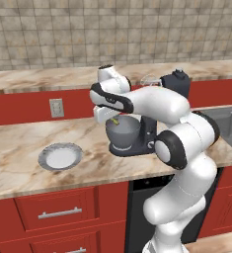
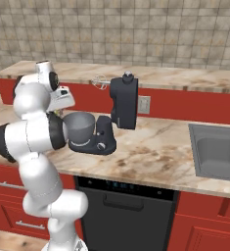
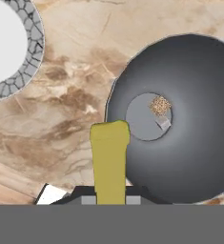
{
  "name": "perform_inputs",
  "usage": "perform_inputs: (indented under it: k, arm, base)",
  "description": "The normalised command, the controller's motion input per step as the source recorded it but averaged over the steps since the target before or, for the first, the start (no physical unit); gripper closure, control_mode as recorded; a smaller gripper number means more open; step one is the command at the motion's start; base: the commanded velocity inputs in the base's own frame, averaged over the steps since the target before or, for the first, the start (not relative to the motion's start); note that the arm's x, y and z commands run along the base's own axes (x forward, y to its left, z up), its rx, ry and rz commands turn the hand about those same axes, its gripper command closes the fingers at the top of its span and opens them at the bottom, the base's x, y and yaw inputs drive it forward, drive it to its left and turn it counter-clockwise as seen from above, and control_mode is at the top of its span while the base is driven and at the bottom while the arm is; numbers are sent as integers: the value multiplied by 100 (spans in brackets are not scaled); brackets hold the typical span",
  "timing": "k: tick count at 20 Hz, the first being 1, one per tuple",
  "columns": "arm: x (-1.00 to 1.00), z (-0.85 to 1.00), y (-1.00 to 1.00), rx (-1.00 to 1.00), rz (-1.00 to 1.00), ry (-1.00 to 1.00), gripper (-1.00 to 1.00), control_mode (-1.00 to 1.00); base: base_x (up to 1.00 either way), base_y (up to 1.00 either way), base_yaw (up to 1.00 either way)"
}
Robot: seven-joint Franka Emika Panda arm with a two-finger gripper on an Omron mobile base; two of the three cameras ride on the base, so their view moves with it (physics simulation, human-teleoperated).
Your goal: Add butter and sugar cubes to the stand mixer bowl and then turn on the stand mixer to begin making frosting.
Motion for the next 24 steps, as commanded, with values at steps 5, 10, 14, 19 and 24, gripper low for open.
perform_inputs:
  k: [5,10,14,19,24]
  arm:
    - [2,0,-65,0,-1,0,100,-100]
    - [26,-5,-34,1,0,0,100,-100]
    - [23,-20,-24,1,0,0,100,-100]
    - [1,-44,-21,0,0,0,100,-100]
    - [6,-42,-5,0,0,0,100,-100]
  base:
    - [0,0,0]
    - [0,0,0]
    - [0,0,0]
    - [0,0,0]
    - [0,0,0]
